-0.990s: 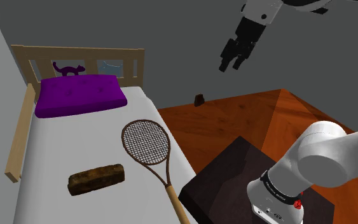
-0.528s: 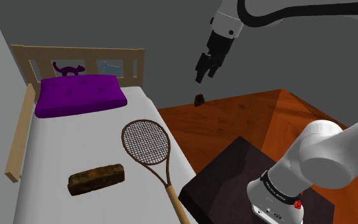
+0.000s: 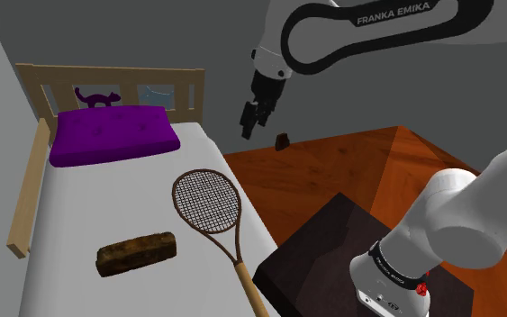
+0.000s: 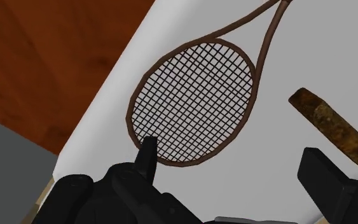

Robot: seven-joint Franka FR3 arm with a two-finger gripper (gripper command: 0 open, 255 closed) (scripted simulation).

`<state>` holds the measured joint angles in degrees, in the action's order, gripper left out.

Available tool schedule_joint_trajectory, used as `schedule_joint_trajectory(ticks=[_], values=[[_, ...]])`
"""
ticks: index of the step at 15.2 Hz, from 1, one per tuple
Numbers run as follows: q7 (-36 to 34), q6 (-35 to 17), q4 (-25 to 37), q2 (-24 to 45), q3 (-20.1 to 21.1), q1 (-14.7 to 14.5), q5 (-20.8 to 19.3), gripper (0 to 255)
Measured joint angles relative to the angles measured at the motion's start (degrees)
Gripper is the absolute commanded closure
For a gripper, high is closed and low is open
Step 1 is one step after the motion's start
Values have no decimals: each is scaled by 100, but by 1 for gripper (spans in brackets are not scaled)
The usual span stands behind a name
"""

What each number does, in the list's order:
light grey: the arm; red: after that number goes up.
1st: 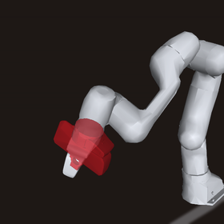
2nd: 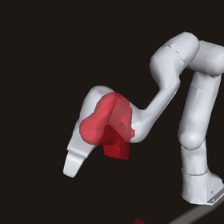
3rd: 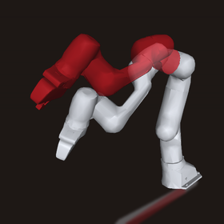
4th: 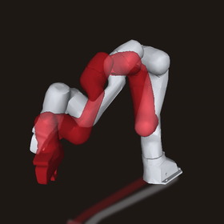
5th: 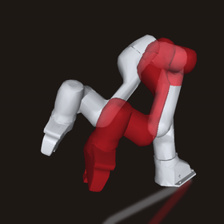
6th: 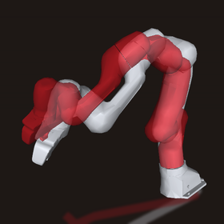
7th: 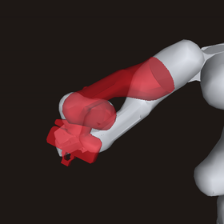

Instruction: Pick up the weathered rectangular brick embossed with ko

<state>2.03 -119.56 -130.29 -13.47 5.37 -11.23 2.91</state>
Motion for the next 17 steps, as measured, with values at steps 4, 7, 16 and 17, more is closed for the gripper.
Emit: schedule_joint_trajectory(ticks=[4,7,16,17], values=[[86,-373,242,661,216,-188,-87,0],[166,-584,537,1213,350,-308,-206,0],[244,-1199,1360,2813,686,-763,-757,0],[242,-1180,1557,3021,713,-832,-833,0]])
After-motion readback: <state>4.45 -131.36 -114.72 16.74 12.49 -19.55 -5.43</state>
